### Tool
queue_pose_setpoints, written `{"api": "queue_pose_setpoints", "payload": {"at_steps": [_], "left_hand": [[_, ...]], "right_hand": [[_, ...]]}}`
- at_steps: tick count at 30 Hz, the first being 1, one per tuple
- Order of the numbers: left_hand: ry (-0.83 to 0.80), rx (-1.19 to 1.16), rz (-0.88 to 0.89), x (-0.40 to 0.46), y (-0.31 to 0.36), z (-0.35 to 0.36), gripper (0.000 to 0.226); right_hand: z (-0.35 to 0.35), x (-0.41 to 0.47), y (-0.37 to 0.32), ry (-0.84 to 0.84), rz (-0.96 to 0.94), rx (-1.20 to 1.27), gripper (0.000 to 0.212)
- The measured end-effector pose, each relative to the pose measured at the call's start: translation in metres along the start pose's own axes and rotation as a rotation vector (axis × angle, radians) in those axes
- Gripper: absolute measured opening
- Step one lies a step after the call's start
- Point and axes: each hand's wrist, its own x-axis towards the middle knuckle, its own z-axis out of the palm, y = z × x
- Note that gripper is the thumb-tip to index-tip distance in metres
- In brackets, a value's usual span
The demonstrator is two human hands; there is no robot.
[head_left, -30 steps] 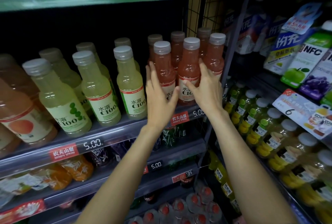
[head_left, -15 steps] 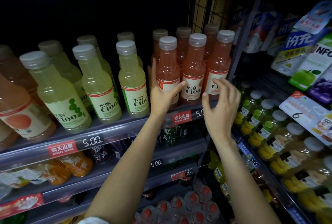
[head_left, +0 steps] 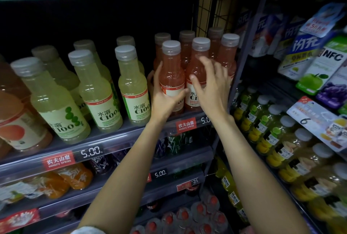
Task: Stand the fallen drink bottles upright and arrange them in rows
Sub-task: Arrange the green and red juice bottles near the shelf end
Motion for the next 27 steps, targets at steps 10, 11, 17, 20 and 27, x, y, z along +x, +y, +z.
{"api": "queue_pose_setpoints", "payload": {"at_steps": [10,11,17,20,27], "left_hand": [[-0.009,0.013,0.008,0.003,-0.001,0.010,0.101],[-0.011,0.006,0.007,0.002,-0.001,0.012,0.101],[0.024,-0.008,0.011,0.002,-0.004,0.021,0.098],[0.011,-0.015,0.004,0.002,-0.001,0.021,0.098],[-0.073,0.024,-0.119,-0.001,0.012,0.013,0.122]], "right_hand": [[0.000,0.005,0.006,-0.003,-0.016,-0.171,0.044],[-0.001,0.005,0.008,0.000,-0.018,-0.180,0.044],[-0.005,0.007,0.013,0.023,-0.068,-0.279,0.046],[-0.009,0.008,0.016,0.024,-0.091,-0.296,0.046],[-0.012,0.000,0.017,-0.119,-0.044,-0.191,0.053]]}}
